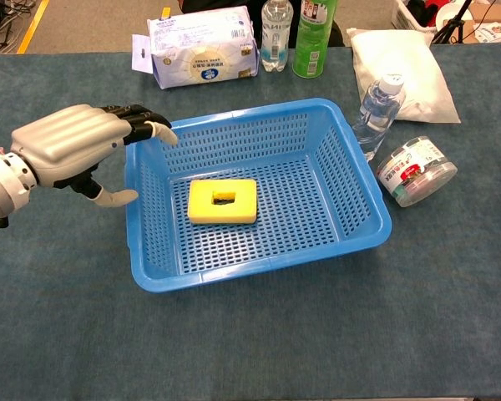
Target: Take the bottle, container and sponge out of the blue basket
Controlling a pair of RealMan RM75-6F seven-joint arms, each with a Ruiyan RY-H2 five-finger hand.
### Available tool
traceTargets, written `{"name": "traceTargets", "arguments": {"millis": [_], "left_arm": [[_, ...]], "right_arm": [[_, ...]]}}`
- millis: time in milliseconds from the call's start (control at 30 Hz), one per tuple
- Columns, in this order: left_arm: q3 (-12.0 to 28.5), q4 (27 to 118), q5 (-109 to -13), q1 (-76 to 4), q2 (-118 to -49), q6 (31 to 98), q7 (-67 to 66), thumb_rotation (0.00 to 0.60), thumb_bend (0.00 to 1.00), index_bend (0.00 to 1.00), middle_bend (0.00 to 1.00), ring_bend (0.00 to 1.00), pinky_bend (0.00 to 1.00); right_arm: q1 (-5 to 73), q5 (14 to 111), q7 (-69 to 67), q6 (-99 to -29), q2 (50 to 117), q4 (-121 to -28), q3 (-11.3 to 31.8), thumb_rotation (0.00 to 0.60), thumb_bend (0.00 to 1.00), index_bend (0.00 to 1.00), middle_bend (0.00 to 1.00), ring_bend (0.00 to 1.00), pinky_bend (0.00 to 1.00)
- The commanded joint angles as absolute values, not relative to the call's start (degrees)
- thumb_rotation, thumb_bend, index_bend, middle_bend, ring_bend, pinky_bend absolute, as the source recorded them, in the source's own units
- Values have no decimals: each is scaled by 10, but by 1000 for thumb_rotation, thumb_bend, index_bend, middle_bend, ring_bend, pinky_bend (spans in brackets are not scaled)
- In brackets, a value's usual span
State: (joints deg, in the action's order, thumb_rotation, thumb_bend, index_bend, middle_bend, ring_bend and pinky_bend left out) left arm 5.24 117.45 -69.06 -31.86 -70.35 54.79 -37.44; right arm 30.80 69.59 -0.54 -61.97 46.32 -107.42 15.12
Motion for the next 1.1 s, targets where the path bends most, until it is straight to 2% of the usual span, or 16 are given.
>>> {"name": "traceTargets", "arguments": {"millis": [33, 300, 633, 1100], "left_arm": [[50, 1187, -652, -343, -724, 556, -427, 600, 270, 150, 89, 45, 116], [42, 1190, -593, -380, -774, 597, -527, 600, 270, 166, 78, 29, 100], [37, 1181, -571, -412, -822, 619, -555, 600, 270, 184, 79, 32, 101], [7, 1173, -567, -432, -828, 641, -574, 600, 270, 183, 85, 34, 101]], "right_arm": [[320, 694, -14, -605, 470, -1059, 158, 600, 169, 159, 272, 183, 384], [342, 705, -39, -577, 481, -1023, 166, 600, 168, 159, 272, 183, 384], [335, 712, -61, -579, 476, -1008, 165, 600, 169, 159, 272, 183, 384], [323, 712, -65, -588, 467, -1014, 161, 600, 168, 159, 272, 183, 384]]}}
